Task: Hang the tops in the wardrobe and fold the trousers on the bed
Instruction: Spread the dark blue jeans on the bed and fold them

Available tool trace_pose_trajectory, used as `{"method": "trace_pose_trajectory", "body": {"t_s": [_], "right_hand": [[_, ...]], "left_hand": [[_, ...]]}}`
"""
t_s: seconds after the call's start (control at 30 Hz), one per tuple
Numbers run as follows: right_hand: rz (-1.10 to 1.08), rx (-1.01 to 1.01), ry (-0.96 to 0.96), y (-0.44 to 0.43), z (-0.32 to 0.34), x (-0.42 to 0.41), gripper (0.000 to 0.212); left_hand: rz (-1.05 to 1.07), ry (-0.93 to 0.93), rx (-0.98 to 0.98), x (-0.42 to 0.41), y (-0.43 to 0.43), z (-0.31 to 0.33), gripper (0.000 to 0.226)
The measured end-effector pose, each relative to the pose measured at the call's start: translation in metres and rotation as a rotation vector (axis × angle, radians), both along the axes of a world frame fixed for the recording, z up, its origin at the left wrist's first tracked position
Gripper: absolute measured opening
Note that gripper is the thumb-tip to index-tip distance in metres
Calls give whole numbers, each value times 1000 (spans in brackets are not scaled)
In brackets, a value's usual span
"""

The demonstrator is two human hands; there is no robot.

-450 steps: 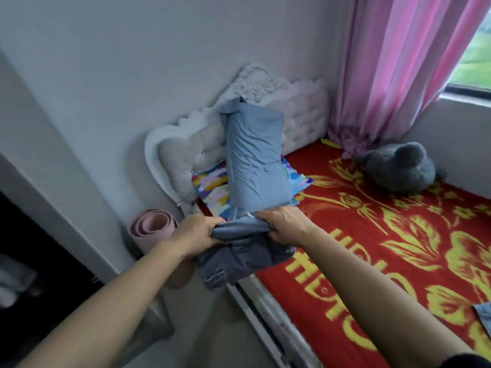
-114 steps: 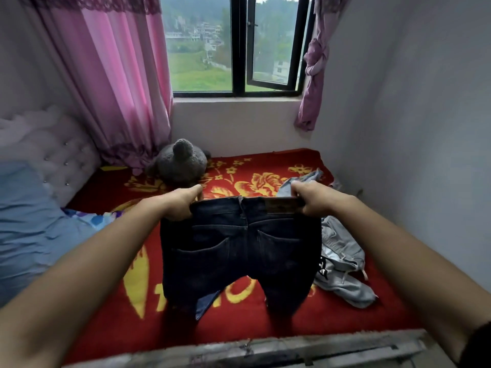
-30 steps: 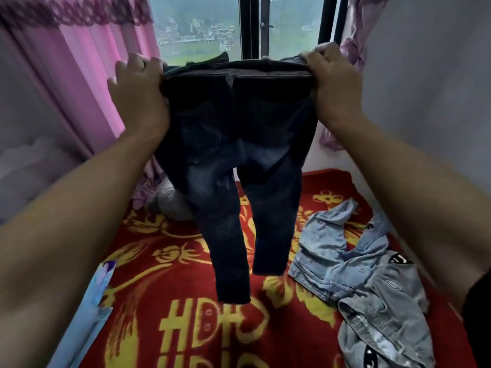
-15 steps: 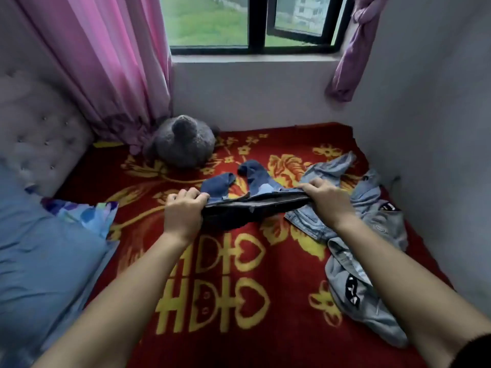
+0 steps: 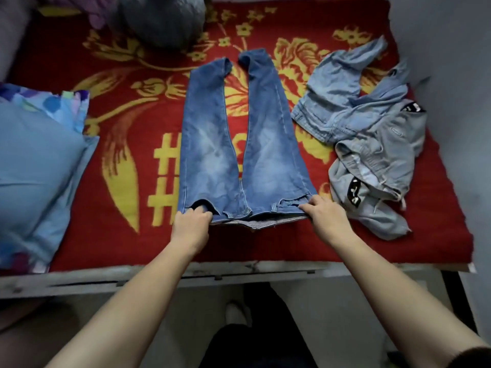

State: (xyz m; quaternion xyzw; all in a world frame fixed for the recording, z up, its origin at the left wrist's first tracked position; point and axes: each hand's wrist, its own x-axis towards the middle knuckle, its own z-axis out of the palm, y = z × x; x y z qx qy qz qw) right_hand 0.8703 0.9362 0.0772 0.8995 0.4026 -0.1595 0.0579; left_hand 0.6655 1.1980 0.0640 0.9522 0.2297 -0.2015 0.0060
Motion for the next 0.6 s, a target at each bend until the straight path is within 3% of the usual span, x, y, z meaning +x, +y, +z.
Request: {"method": "trace_pose_trajectory", "body": {"t_s": [0.13,0.23,0.37,0.47,0.6], "right_hand": [[36,51,-40,-22,-44,-33,29],[22,-25,-15,-41,-100,-52,36],[29,-291,143,-59,-179,-76,55],[30,-475,349,-70,-217,-91,74],[-26,-460,532,-76,-223,-86,66]], "left_hand": [[-26,9,34,-25,-24,-46,24],[-24,113,-9,-46,-46,-105,28],[14,317,-140,-59,-70,-174,35],[93,498,-374,-65,-82,-206,63],[125,647,-505,-72,-81,-210,74]]}}
